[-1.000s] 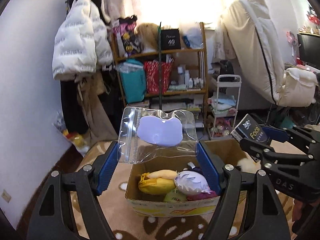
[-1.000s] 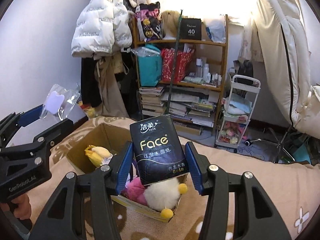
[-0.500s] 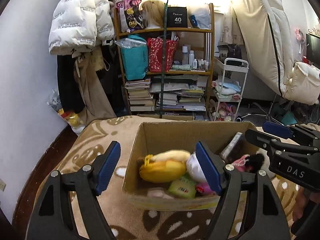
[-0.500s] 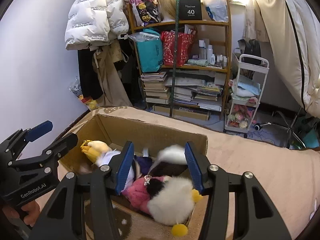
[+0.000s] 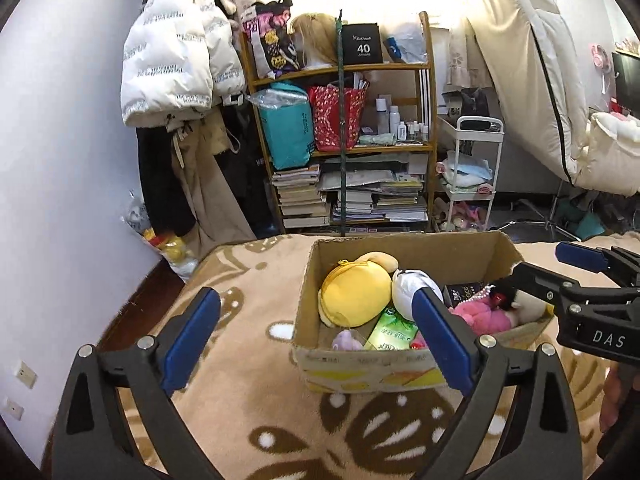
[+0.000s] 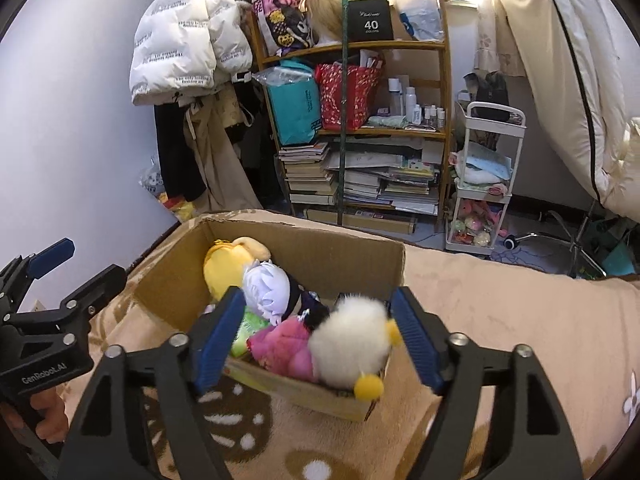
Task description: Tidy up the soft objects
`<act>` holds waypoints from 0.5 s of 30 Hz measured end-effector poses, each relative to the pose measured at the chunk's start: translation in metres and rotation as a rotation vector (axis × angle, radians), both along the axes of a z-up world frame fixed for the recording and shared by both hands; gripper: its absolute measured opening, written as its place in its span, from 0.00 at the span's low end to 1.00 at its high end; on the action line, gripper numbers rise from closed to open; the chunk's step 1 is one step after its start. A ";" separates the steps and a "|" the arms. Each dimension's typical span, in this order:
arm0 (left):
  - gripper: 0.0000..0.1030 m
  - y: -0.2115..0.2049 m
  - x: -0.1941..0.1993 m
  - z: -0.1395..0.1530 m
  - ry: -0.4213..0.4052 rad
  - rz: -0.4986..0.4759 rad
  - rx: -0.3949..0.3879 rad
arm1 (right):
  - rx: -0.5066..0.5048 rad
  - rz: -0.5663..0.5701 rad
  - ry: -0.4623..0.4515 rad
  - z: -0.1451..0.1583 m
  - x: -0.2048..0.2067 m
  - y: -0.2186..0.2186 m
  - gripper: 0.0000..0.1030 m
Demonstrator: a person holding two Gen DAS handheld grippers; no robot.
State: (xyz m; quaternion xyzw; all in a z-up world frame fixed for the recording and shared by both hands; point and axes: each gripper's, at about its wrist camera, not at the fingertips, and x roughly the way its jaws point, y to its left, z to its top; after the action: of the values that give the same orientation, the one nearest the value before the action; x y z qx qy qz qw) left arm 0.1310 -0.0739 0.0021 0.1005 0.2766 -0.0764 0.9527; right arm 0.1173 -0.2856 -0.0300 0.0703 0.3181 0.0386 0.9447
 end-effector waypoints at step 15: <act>0.99 0.015 -0.092 0.047 -0.089 0.040 0.009 | -0.038 -0.047 -0.190 0.058 -0.086 -0.009 1.00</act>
State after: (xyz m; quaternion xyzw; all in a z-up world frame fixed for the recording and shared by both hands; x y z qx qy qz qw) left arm 0.0390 -0.0591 0.0494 0.1026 0.2363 -0.0515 0.9649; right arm 0.0310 -0.2943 0.0280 0.0559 0.2263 0.0167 0.9723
